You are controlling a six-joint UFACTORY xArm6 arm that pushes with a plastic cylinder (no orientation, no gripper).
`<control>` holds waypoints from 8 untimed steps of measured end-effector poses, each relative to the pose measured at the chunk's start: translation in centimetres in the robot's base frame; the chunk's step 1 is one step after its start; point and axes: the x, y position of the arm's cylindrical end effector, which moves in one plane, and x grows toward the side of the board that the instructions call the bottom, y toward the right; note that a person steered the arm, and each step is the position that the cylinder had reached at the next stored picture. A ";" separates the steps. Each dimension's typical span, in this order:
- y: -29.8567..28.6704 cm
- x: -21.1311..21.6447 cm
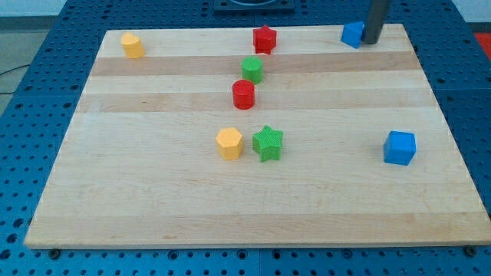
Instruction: Push the red circle towards the left center of the board
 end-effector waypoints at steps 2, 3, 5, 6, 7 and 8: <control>0.2 2.6; -1.0 3.0; -9.5 8.0; -12.4 12.5; -20.3 12.8; -28.2 15.4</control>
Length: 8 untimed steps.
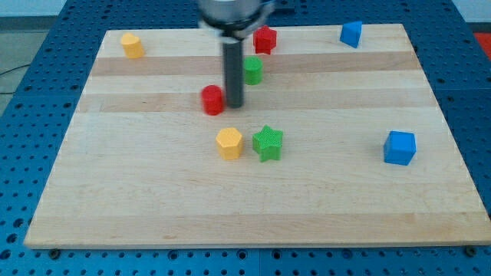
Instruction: Push the red circle towards the left center of the board
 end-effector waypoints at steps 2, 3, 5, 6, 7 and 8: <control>-11.7 -0.4; -11.7 -1.7; -11.1 -4.7; -11.1 -5.1; -11.3 -5.5; -13.1 -6.5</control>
